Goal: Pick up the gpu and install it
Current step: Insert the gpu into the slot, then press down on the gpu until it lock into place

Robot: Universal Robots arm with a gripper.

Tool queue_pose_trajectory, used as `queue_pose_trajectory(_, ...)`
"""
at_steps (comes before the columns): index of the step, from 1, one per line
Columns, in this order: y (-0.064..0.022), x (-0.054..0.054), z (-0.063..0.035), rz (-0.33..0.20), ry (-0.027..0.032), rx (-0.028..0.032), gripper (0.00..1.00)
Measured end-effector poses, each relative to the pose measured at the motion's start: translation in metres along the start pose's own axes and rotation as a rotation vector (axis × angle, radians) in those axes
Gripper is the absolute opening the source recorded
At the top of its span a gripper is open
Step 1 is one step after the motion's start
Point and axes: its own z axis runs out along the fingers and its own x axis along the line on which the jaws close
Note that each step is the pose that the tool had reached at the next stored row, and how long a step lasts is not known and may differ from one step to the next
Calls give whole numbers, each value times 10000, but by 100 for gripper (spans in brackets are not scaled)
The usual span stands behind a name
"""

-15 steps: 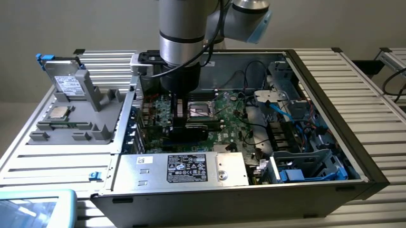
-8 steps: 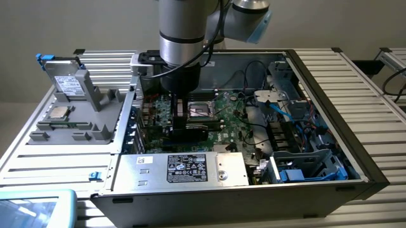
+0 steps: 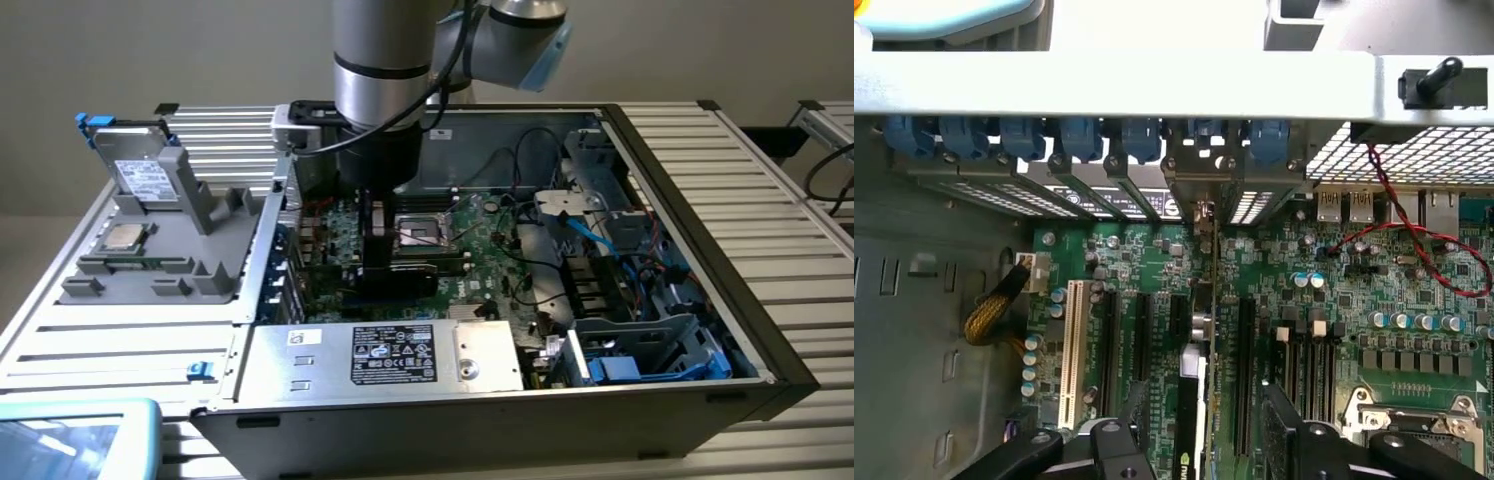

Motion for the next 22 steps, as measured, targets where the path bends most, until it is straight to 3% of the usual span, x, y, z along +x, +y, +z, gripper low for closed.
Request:
queue_pose_trajectory(5, 1, 1, -15, -1, -3, 2, 54)
queue_pose_trajectory(14, 1, 1, -18, -1, 1, 0, 12)
queue_pose_trajectory(22, 4, 3, -47, -1, 0, 0, 12)
